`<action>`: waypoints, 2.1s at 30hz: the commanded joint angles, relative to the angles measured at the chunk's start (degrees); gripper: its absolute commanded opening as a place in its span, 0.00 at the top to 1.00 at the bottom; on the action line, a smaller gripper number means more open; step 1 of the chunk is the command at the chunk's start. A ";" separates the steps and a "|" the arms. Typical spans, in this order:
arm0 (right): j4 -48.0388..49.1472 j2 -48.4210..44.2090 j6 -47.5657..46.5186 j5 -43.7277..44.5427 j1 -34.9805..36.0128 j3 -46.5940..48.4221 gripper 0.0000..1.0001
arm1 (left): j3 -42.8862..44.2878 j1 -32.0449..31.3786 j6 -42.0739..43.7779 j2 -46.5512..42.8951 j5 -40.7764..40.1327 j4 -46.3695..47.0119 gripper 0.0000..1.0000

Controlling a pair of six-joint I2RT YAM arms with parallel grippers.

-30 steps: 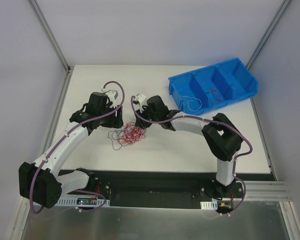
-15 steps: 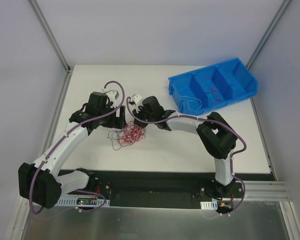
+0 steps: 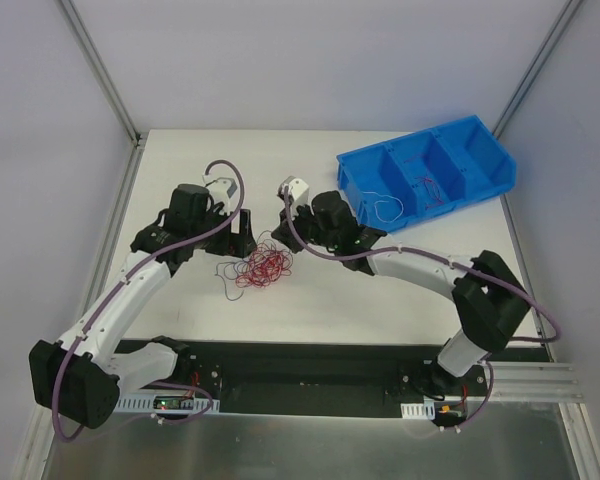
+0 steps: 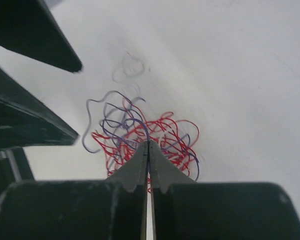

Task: Untangle the cables

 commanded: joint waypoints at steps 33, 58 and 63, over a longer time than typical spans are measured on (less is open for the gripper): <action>-12.62 -39.60 4.43 -2.99 0.94 12.58 1.00 | -8.53 0.70 -31.33 11.55 -4.89 13.99 0.12; -20.89 -34.07 2.92 9.51 -1.35 21.37 1.00 | -19.19 -21.97 -31.77 -2.72 4.60 46.16 0.01; -21.06 -32.85 3.80 11.08 -1.52 25.22 1.00 | -11.19 -26.63 -32.38 11.78 5.31 46.33 0.04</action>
